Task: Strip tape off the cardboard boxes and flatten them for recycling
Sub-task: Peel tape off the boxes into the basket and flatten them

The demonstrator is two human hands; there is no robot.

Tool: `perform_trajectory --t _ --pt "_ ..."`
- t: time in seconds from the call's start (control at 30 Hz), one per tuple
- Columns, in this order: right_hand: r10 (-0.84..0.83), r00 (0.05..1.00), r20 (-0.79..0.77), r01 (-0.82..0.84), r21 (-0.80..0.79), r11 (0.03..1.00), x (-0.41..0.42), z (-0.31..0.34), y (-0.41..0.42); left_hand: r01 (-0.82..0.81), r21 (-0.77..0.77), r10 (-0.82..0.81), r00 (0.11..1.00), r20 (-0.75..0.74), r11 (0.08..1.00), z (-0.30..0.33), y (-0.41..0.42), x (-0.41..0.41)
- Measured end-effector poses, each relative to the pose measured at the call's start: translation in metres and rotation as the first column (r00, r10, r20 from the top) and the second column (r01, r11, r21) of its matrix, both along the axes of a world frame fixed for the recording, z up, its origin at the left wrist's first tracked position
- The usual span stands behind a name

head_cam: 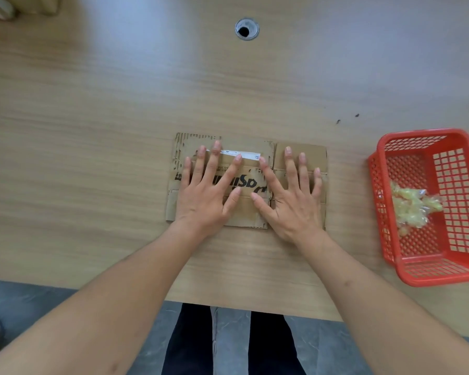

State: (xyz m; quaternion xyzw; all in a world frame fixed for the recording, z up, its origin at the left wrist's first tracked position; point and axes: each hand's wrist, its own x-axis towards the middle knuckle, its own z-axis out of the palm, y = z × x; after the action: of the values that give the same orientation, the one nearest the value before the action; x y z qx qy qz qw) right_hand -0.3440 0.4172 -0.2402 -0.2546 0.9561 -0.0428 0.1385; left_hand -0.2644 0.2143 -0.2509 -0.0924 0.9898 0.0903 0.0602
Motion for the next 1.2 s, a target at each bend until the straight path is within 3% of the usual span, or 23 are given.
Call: perform_trajectory --t 0.1,0.23,0.3,0.37,0.43,0.5,0.67,0.73,0.83,0.97,1.1,1.2 --pt "0.008 0.999 0.031 -0.008 -0.003 1.000 -0.004 0.006 0.006 0.040 0.002 -0.040 0.999 0.029 0.999 0.002 -0.027 0.011" --pt "0.022 0.999 0.050 -0.022 0.009 1.000 -0.005 0.007 0.004 -0.039 0.003 0.039 0.997 0.061 0.999 0.003 -0.042 0.021" --pt "0.003 0.991 0.133 0.013 -0.116 0.993 -0.009 0.011 0.008 -0.141 0.008 0.139 0.986 0.095 0.990 0.006 -0.038 0.024" --pt "-0.057 0.954 0.295 0.162 -0.347 0.924 -0.019 0.013 0.019 -0.275 0.022 0.268 0.951 0.157 0.961 0.012 -0.030 0.027" --pt "-0.022 0.940 0.341 0.176 -0.430 0.885 -0.025 0.011 0.030 -0.387 0.029 0.372 0.902 0.220 0.921 0.018 -0.016 0.027" --pt "-0.044 0.947 0.317 0.182 -0.417 0.891 -0.024 0.007 0.034 -0.456 0.056 0.431 0.869 0.241 0.888 0.024 -0.003 0.025" --pt "-0.438 0.854 0.280 0.503 -0.228 0.834 -0.005 0.020 0.025 -0.599 0.189 0.567 0.799 0.200 0.778 0.038 0.010 0.029" --pt "-0.483 0.840 0.245 0.531 -0.191 0.826 0.001 0.026 0.022 -0.669 0.228 0.628 0.743 0.232 0.707 0.045 0.014 0.029" --pt "-0.492 0.844 0.215 0.529 -0.184 0.828 0.002 0.032 0.019 -0.715 0.352 0.672 0.694 0.257 0.604 0.056 0.015 0.031" --pt "-0.414 0.862 0.291 0.489 -0.264 0.832 0.000 0.044 0.034 -0.670 0.465 0.603 0.735 0.309 0.578 0.078 0.009 0.044" --pt "-0.232 0.904 0.360 0.370 -0.383 0.847 -0.004 0.067 0.054 -0.649 0.442 0.585 0.757 0.292 0.619 0.100 0.003 0.059" --pt "-0.256 0.882 0.395 0.418 -0.410 0.810 0.001 0.093 0.055 -0.609 0.445 0.564 0.788 0.247 0.657 0.122 -0.002 0.066"
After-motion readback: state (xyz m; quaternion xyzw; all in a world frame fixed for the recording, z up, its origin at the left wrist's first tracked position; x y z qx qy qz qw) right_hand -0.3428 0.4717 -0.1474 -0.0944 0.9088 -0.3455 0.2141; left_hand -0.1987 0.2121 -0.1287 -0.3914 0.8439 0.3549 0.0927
